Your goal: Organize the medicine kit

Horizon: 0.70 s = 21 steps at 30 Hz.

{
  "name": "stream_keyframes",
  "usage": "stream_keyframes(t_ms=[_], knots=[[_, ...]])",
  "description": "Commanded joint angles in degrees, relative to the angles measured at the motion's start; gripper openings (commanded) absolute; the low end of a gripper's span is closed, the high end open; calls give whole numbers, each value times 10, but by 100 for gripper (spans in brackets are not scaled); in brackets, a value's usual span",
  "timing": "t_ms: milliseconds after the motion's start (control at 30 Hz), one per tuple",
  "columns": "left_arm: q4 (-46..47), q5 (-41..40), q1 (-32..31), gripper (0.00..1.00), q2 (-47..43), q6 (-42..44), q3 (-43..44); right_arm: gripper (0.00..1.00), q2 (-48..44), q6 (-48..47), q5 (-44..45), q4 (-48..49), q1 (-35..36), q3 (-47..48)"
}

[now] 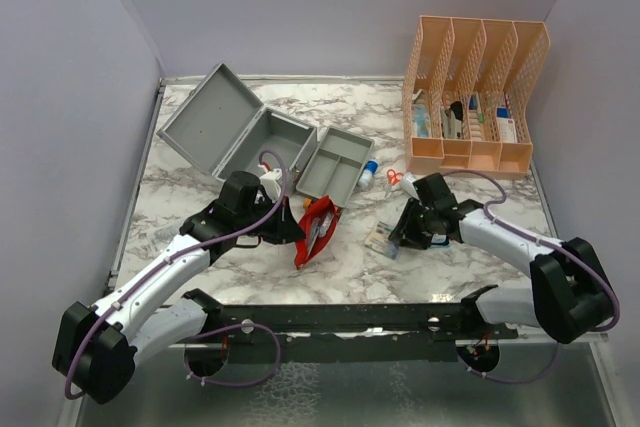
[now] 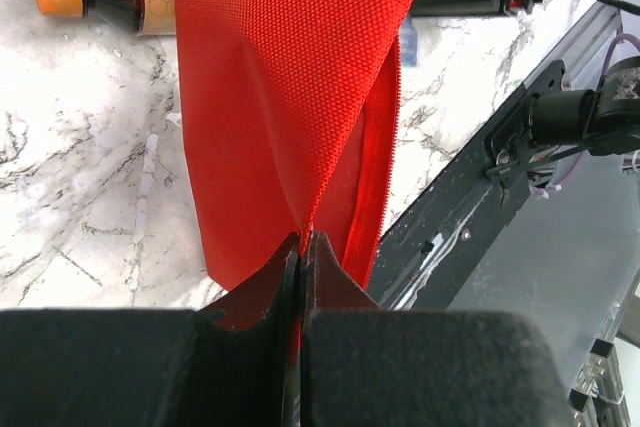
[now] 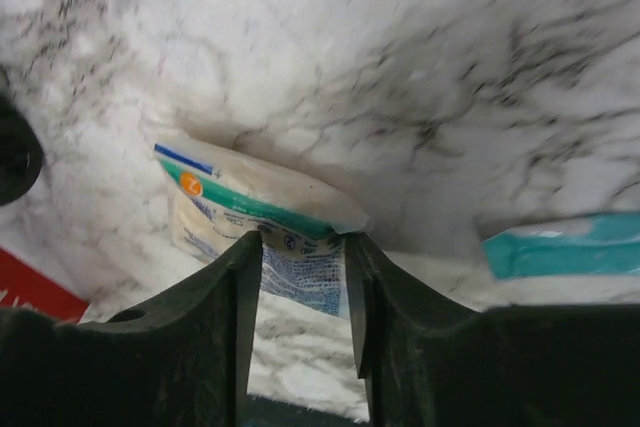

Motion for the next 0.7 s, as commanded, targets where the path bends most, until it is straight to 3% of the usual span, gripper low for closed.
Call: stream_keyframes(t_ms=[0,167,333,667], knots=[[14,-17,-2,0,-2,12,-4,44,-31,54,-38,-3,17,4],[14,-19,-2,0,-9,11,-6,48,-21,-55,54,-65,17,79],[14,-19,-2,0,-9,11,-7,49,8,-169,23,-31,17,102],[19,-27,-2,0,-13,3,-6,49,82,-194,21,-14,17,120]])
